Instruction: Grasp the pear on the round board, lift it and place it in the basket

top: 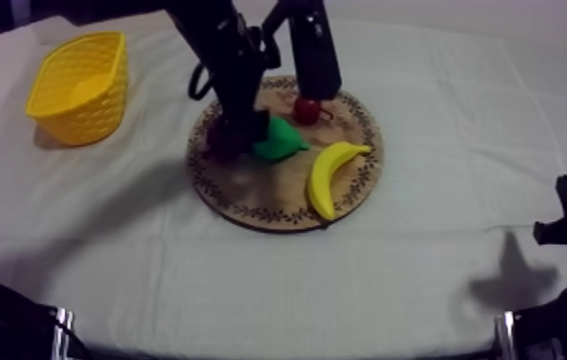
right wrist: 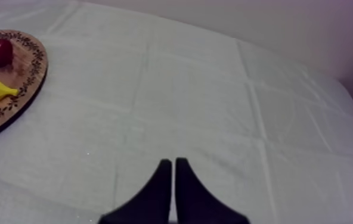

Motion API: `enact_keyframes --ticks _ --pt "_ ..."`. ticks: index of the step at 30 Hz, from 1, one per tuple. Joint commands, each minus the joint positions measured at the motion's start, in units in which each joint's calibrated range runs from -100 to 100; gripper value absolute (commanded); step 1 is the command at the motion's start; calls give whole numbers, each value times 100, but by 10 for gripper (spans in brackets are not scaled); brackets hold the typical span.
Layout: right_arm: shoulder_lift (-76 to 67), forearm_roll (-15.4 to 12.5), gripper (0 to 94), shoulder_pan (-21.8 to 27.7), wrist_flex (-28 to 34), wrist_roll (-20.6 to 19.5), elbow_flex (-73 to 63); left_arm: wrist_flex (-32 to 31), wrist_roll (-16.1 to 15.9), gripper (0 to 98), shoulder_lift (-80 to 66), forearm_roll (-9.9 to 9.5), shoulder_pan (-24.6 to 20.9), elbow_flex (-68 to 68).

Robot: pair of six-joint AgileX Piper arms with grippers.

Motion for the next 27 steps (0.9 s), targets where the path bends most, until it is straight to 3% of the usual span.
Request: enact_keyframes --ticks 1,27 --pt "-1 0 3 0 0 -1 -1 2 -13 959 263 -1 -3 -74" --pt "-1 0 3 0 0 -1 -1 130 -284 887 2397 164 -60 -1514"
